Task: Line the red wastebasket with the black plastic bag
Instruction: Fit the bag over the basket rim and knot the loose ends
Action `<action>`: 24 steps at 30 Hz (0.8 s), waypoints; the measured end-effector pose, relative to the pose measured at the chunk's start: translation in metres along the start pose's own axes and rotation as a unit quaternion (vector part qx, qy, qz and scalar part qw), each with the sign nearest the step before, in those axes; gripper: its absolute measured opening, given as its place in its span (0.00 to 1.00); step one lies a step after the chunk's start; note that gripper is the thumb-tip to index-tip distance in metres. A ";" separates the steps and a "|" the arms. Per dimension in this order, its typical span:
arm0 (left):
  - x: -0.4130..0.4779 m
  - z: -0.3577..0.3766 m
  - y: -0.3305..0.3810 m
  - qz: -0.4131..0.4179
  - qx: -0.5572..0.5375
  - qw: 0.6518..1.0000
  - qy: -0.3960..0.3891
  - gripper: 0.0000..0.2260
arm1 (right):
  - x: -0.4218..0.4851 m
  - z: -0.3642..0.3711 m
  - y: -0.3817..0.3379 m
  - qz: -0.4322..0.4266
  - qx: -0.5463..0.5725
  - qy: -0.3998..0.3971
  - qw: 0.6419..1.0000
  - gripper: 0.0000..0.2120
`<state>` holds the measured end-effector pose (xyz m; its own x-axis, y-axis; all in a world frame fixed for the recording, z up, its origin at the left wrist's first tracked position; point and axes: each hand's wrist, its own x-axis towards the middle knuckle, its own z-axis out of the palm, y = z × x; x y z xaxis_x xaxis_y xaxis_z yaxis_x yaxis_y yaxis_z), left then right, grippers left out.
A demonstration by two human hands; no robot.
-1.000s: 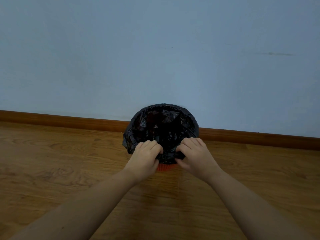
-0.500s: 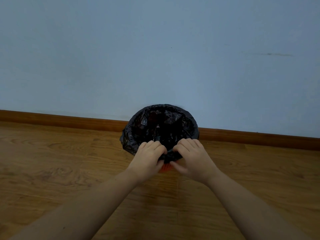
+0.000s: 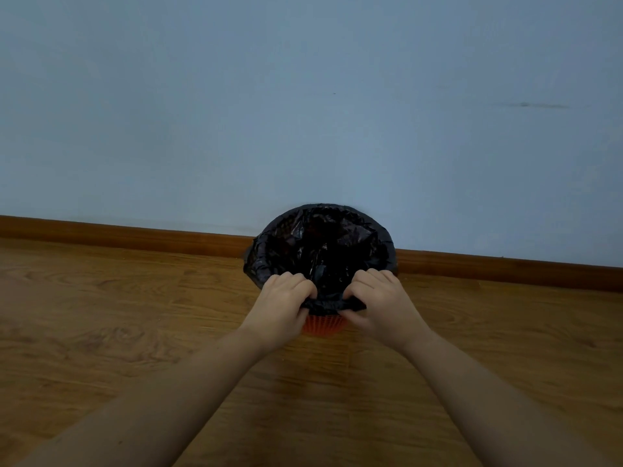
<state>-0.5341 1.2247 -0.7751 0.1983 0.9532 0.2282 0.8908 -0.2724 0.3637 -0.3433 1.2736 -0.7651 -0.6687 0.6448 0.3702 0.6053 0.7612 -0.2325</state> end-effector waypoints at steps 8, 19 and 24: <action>0.000 -0.002 0.009 0.033 0.035 0.999 0.021 0.13 | 0.005 0.004 -0.011 0.013 0.018 0.005 1.000 0.09; 0.002 -0.003 0.007 0.035 0.037 0.999 0.008 0.08 | 0.000 0.000 0.000 0.005 -0.013 -0.009 1.000 0.10; 0.001 -0.002 0.004 0.029 0.040 0.999 0.008 0.09 | -0.002 0.002 0.004 0.029 -0.007 -0.010 1.000 0.07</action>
<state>-0.5314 1.2243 -0.7718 0.2451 0.9337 0.2611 0.9081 -0.3154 0.2755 -0.3405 1.2758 -0.7680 -0.6407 0.6889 0.3390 0.6488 0.7219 -0.2406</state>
